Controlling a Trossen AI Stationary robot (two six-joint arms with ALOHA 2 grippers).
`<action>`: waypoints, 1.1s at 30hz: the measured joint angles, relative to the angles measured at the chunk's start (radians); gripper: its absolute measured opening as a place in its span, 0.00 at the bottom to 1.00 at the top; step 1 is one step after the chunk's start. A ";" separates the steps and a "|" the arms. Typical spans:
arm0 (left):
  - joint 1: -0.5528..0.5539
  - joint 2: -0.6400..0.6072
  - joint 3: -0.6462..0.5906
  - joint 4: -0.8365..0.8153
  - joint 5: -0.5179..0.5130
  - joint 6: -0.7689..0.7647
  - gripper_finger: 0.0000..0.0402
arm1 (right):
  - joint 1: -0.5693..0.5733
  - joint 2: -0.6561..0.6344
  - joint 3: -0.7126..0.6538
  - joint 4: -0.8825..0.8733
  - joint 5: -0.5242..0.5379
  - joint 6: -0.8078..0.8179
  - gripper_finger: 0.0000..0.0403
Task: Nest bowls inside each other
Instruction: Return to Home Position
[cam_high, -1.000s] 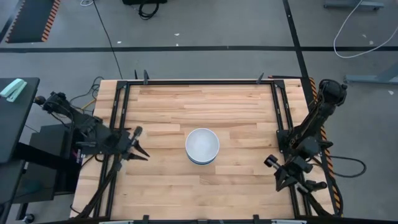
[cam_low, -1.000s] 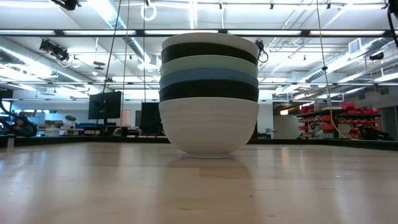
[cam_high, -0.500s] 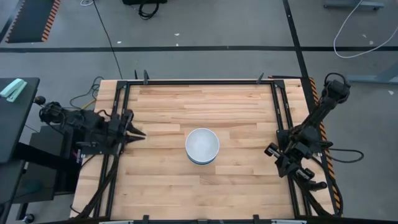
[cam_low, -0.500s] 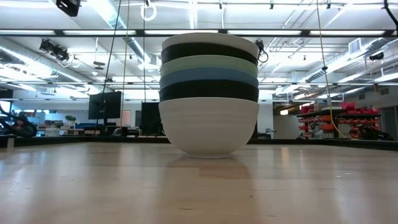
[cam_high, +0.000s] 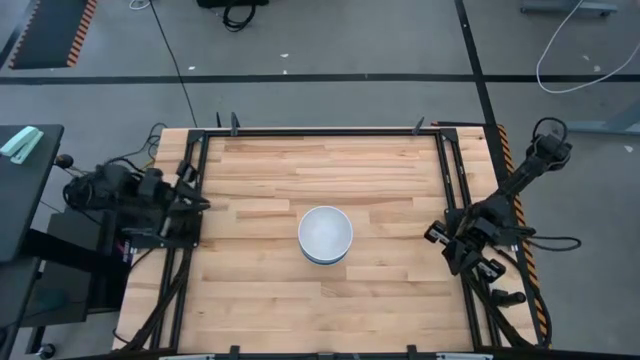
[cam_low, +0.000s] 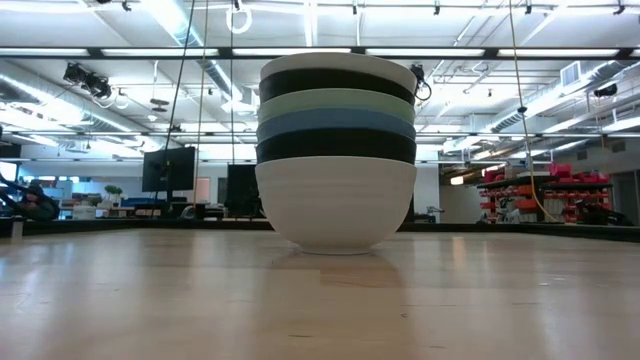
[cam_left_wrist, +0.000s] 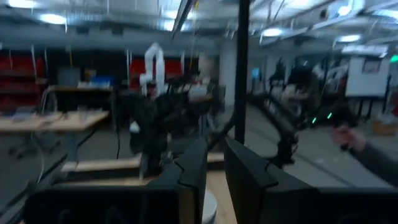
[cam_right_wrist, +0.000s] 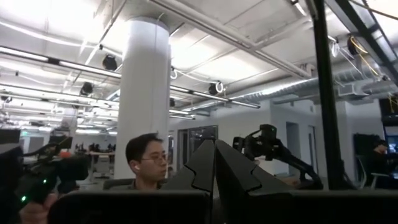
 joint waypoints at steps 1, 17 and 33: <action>0.000 -0.015 0.000 0.007 0.010 0.004 0.15 | -0.011 -0.004 0.000 -0.001 -0.007 0.012 0.06; 0.000 -0.136 -0.095 0.115 0.080 0.039 0.17 | -0.248 -0.082 0.000 -0.002 -0.218 0.172 0.06; 0.000 -0.136 -0.066 0.090 0.008 0.077 0.19 | -0.493 -0.141 0.001 0.009 -0.403 0.338 0.06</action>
